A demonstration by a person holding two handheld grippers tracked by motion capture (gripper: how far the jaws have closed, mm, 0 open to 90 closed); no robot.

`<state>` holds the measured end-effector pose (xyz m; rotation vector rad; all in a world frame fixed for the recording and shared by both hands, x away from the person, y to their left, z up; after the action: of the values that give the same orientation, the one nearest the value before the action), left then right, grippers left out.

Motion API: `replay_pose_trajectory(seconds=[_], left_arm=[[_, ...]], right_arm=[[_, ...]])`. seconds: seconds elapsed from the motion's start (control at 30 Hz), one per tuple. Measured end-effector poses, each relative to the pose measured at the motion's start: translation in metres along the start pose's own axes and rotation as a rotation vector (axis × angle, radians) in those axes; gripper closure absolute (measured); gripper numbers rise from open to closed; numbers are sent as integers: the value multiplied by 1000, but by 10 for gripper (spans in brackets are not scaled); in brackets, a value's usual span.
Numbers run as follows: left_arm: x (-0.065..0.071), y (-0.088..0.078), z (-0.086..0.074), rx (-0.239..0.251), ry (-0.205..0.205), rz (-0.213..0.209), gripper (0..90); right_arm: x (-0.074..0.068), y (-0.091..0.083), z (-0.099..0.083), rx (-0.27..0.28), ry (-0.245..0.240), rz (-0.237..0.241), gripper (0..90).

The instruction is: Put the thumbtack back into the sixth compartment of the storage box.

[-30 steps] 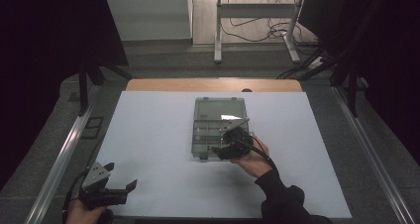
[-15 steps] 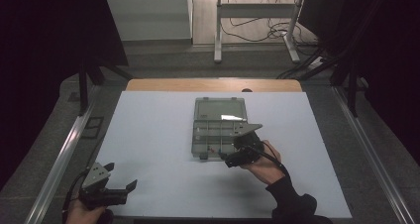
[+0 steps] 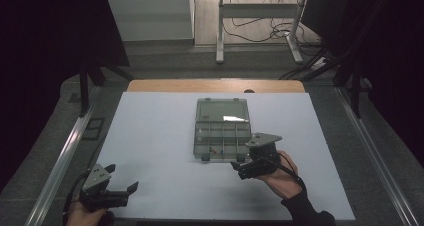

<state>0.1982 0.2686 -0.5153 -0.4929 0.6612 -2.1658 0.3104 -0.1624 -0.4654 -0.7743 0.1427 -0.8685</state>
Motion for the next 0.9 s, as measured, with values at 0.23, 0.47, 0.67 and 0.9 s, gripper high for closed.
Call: replay_pose_trajectory(seconds=[0.23,0.47,0.67,0.9], left_arm=[[0,0,0,2,0,-4,25],[0,0,0,2,-1,-4,25],[0,-1,0,4,-2,-7,23],[0,-1,0,6,1,-12,20]], right_arm=[[10,-16,-18,18,32,-40,1],[18,-34,-37,31,62,-71,0],[26,-48,-57,34,135,-90,0],[37,-57,-84,9,202,-144,0]])
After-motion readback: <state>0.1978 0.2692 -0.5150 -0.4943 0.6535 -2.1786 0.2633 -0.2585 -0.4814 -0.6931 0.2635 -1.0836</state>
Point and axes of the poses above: each handheld gripper's, and its own axes: y roughly forward along the jaws, z roughly out of its top, x roughly to its right, the point moved 2 cm from there along y, roughly forward along the jaws, and after that the axes turned 10 degrees about -z, right-handed, at the moved point
